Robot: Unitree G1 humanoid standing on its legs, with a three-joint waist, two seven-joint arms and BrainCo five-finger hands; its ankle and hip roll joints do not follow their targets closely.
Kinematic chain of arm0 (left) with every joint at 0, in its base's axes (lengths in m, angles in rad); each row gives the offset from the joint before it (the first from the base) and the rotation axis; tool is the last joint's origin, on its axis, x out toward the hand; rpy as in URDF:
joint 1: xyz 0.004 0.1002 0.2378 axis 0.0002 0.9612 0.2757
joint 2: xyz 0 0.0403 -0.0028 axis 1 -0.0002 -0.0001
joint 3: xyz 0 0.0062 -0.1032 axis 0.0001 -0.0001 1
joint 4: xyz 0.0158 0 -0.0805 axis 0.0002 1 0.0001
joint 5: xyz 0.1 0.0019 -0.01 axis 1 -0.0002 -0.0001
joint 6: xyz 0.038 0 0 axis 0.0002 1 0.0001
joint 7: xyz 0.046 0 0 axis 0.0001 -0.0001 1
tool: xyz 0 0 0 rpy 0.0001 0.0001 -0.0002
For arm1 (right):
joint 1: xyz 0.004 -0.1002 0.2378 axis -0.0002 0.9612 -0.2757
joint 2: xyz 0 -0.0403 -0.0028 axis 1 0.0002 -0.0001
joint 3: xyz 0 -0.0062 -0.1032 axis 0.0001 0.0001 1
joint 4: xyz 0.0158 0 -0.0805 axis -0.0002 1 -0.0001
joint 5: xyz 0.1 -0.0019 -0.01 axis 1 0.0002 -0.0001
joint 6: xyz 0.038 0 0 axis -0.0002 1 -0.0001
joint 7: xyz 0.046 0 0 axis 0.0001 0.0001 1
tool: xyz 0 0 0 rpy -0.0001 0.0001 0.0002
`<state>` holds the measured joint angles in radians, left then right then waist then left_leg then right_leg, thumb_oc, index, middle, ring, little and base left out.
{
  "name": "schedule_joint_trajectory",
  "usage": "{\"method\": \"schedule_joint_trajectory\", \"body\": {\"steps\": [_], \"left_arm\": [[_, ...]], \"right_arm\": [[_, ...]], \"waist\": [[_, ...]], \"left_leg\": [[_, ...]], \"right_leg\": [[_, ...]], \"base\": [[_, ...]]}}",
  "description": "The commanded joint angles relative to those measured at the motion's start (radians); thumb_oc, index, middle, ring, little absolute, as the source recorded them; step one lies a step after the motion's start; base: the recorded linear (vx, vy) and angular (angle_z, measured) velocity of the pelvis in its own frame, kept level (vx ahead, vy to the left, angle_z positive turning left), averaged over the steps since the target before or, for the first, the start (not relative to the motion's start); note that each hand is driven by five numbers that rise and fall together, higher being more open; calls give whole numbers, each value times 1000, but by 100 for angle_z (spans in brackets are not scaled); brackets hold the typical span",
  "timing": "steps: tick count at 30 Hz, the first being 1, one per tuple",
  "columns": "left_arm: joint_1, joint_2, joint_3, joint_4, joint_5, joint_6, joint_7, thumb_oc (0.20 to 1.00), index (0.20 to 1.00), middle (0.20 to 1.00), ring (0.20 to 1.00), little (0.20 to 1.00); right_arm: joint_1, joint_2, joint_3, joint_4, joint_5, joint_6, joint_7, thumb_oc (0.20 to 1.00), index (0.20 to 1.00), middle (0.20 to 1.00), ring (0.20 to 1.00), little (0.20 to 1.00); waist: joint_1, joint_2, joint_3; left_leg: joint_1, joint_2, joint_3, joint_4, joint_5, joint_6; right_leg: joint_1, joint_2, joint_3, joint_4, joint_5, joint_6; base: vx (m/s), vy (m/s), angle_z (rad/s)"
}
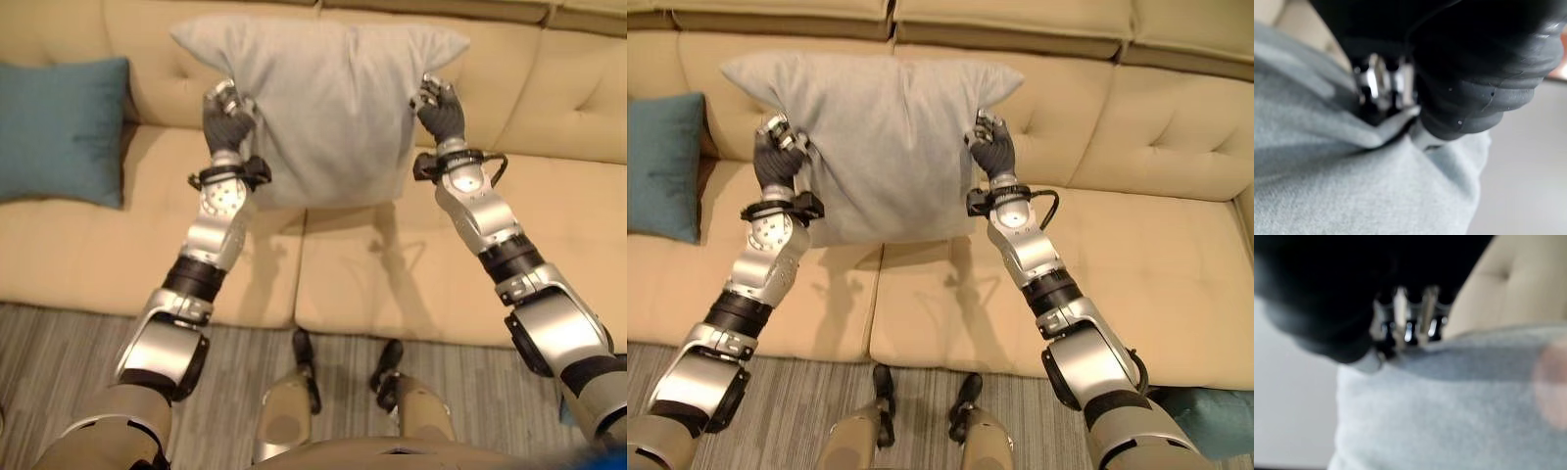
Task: Pick up all the scattered cushions and arrange them neatly on the sofa.
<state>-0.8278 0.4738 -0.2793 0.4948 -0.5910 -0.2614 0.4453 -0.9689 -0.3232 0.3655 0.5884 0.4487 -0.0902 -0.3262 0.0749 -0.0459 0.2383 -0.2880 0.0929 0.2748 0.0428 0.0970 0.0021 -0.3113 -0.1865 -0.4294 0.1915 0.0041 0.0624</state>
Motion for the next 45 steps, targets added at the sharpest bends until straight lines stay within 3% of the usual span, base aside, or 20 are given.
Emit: {"method": "schedule_joint_trajectory", "body": {"steps": [1, 10, 15, 22, 33, 45], "left_arm": [[-261, 25, -145, -40, -2, -109, -27, 200, 200, 200, 200, 200], [-497, 40, -257, 241, -24, -67, -75, 200, 200, 200, 200, 200], [-563, 56, -276, 248, -16, -75, -75, 200, 200, 200, 200, 200], [-631, 65, -298, 219, 6, -98, -62, 200, 200, 200, 200, 200], [-574, 69, -253, 219, -26, -120, -49, 200, 200, 200, 200, 200], [-494, 102, -214, 217, -57, -126, -44, 200, 200, 200, 200, 200]], "right_arm": [[-220, 115, 69, -47, 15, -124, 9, 200, 200, 200, 200, 200], [-302, 104, 107, 23, -9, -129, -8, 200, 200, 200, 200, 200], [-308, 96, 123, 31, -45, -125, -10, 200, 200, 200, 200, 200], [-345, 83, 133, 31, -85, -123, -18, 200, 200, 200, 200, 200], [-445, 65, 141, 40, -88, -115, -25, 200, 200, 200, 200, 200], [-467, 125, 147, -2, -63, -120, -29, 200, 200, 200, 200, 200]], "waist": [[10, -65, 30], [-44, -55, 53], [-73, -42, 62], [-93, -13, 42], [-81, -23, 27], [-48, -62, 36]], "left_leg": [[-12, -40, -53, 8, -21, -64], [-145, -37, -84, 35, -24, -80], [-189, -37, -62, 35, -24, -81], [-181, -52, -29, -77, 31, -92], [-181, -53, -17, -86, 23, -89], [-203, -40, -39, -47, 14, -104]], "right_leg": [[45, -19, 117, -82, 96, 119], [-74, -12, 152, -72, 88, 127], [-126, -22, 182, -86, 126, 140], [-168, -31, 201, -133, 179, 164], [-180, -40, 206, -158, 199, 170], [-143, -30, 169, -187, 216, 167]], "base": [[-44, -23, 32], [5, 8, 20], [-2, 70, -3], [28, 68, -17], [11, 21, -8], [0, -19, 5]]}}
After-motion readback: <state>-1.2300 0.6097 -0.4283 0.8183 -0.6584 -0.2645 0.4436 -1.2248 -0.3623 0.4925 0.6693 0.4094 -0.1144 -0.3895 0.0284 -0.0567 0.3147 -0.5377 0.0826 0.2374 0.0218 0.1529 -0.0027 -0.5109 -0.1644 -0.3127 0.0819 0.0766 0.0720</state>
